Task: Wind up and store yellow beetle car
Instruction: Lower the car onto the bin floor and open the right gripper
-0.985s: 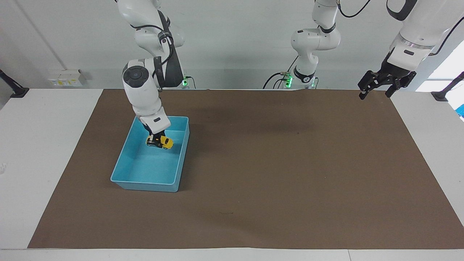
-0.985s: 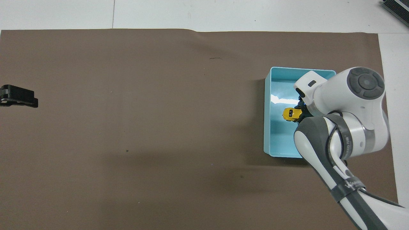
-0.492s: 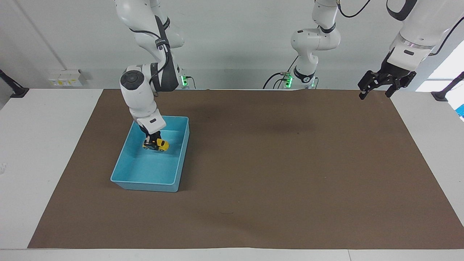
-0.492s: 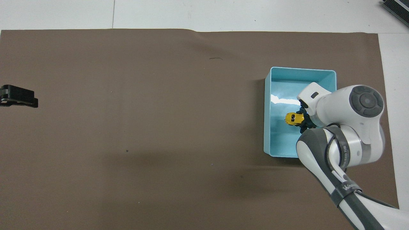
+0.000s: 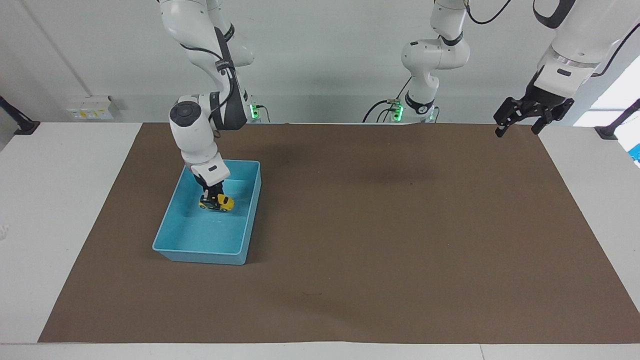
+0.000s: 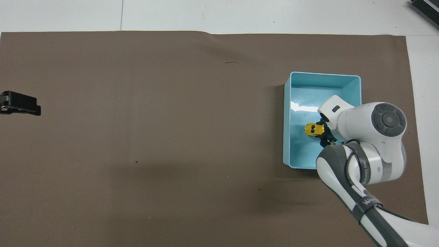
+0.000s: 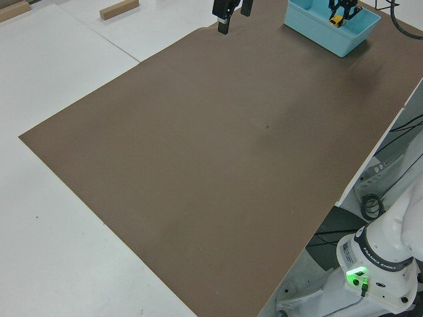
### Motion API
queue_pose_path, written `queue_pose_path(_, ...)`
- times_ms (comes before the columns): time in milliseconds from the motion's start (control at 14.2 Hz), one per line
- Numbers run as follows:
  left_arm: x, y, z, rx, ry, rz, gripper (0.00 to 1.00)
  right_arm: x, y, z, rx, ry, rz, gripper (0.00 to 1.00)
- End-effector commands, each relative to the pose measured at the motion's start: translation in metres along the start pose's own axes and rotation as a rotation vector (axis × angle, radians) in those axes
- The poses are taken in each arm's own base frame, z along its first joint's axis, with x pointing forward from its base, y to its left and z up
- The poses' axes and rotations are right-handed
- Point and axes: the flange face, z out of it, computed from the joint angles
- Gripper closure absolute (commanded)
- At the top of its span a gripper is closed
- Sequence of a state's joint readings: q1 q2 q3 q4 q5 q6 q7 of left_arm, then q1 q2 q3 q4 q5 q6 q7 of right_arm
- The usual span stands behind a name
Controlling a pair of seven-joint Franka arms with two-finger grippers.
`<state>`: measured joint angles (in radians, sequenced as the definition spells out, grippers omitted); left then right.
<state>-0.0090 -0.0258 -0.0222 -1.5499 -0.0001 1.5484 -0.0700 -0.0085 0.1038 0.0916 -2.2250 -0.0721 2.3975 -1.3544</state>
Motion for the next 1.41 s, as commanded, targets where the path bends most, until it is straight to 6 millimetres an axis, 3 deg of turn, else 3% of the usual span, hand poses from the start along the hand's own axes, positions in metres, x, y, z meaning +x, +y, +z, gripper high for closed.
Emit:
queue_pose_path(0,-0.004,-0.003,-0.006,-0.005,-0.006,-0.002,0.00,-0.009,-0.002,0.012,-0.011,0.015,-0.023,1.00)
queue_pose_path(563,-0.004,-0.003,-0.006,-0.005,-0.006,-0.002,0.00,-0.007,-0.003,0.025,-0.017,0.020,-0.029,1.00)
queue_pose_path(774,-0.004,-0.003,-0.006,-0.005,-0.006,-0.002,0.00,-0.006,-0.003,0.024,-0.018,0.020,-0.030,0.90)
queue_pose_path(985,-0.004,-0.003,-0.006,-0.005,-0.006,-0.002,0.00,-0.006,-0.004,0.025,-0.015,0.020,-0.029,0.86)
queue_pose_path(1055,-0.004,-0.003,-0.006,-0.005,-0.006,-0.002,0.00,-0.007,-0.004,0.025,-0.014,0.019,-0.030,0.81)
queue_pose_path(1126,-0.004,-0.003,-0.006,-0.005,-0.006,-0.002,0.00,-0.005,-0.004,0.025,-0.012,0.019,-0.033,0.67)
queue_pose_path(1266,-0.004,-0.003,-0.006,-0.005,-0.006,-0.002,0.00,-0.005,-0.004,0.025,-0.009,0.020,-0.021,0.22)
queue_pose_path(1337,-0.004,-0.003,-0.006,-0.005,-0.006,-0.002,0.00,-0.004,-0.004,0.025,-0.009,0.019,-0.022,0.06)
